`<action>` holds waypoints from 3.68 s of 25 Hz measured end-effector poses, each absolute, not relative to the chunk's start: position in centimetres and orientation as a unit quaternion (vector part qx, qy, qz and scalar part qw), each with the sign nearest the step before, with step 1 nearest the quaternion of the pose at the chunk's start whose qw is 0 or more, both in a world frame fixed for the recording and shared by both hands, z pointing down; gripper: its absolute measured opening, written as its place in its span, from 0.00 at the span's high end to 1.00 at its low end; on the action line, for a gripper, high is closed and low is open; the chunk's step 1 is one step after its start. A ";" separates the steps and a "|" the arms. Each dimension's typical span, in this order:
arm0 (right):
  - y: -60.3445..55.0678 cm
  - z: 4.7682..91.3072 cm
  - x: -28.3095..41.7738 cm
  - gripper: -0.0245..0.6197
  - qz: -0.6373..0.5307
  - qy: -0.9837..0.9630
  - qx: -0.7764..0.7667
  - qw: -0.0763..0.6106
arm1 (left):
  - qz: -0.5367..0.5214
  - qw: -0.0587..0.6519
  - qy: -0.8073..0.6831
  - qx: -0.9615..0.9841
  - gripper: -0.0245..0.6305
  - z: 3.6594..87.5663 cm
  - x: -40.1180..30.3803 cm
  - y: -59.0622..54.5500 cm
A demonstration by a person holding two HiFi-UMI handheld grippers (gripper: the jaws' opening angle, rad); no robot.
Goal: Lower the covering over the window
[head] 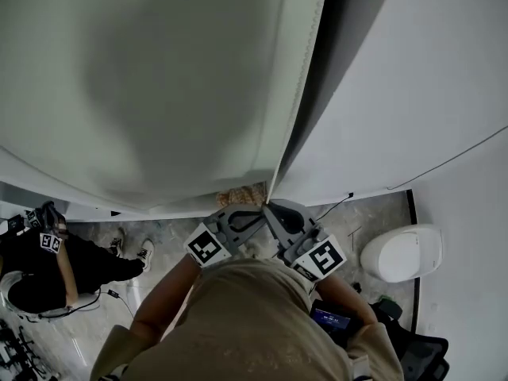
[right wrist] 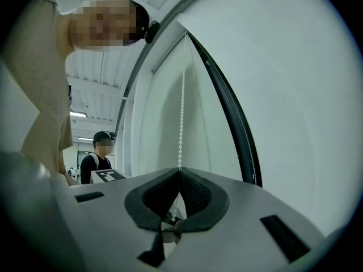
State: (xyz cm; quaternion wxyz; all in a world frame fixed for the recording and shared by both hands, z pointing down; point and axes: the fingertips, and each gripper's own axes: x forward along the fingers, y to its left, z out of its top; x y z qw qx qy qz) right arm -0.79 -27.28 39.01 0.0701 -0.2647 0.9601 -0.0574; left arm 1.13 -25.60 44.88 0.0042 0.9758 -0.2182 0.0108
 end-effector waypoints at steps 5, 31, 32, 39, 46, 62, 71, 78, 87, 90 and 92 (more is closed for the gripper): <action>-27.5 39.3 -0.1 0.95 -0.090 0.958 -0.260 0.084 | -0.048 0.049 -0.244 0.967 0.91 44.0 -1.3 -24.7; -24.8 40.8 1.7 0.69 -0.092 0.949 -0.257 0.156 | -0.002 0.018 -0.311 0.950 0.93 44.0 -3.8 -26.3; -24.8 40.1 1.8 0.69 -0.088 0.950 -0.255 0.158 | 0.008 0.023 -0.308 0.951 0.93 45.4 -3.4 -25.9; -24.3 40.2 -0.6 0.69 -0.079 0.962 -0.233 0.118 | -0.001 0.050 -0.287 0.957 0.94 49.6 -1.2 -22.9; -23.1 40.4 -1.6 0.89 -0.063 0.970 -0.216 0.096 | -0.025 0.061 -0.285 0.956 0.94 49.4 -0.9 -21.2; -21.6 49.3 -2.4 0.95 -0.165 0.968 -0.190 -0.019 | -0.123 0.041 -0.258 0.957 0.69 40.3 -3.3 -22.4; -21.4 49.0 -1.0 0.95 -0.146 0.969 -0.200 0.007 | -0.097 0.008 -0.302 0.948 0.94 38.4 -1.9 -24.0; -23.2 41.6 2.0 0.69 -0.109 0.961 -0.223 0.125 | -0.014 0.062 -0.287 0.956 0.94 48.1 0.0 -22.2; -23.8 41.6 -1.1 0.94 -0.120 0.969 -0.199 0.080 | -0.020 0.081 -0.259 0.962 0.94 49.1 0.0 -20.7; -23.8 42.7 -1.2 0.94 -0.128 0.968 -0.203 0.072 | -0.066 0.090 -0.239 0.965 0.76 47.2 -1.8 -20.4; -23.2 45.9 -1.5 0.94 -0.144 0.970 -0.194 0.030 | -0.119 0.088 -0.247 0.958 0.64 44.1 -3.2 -21.5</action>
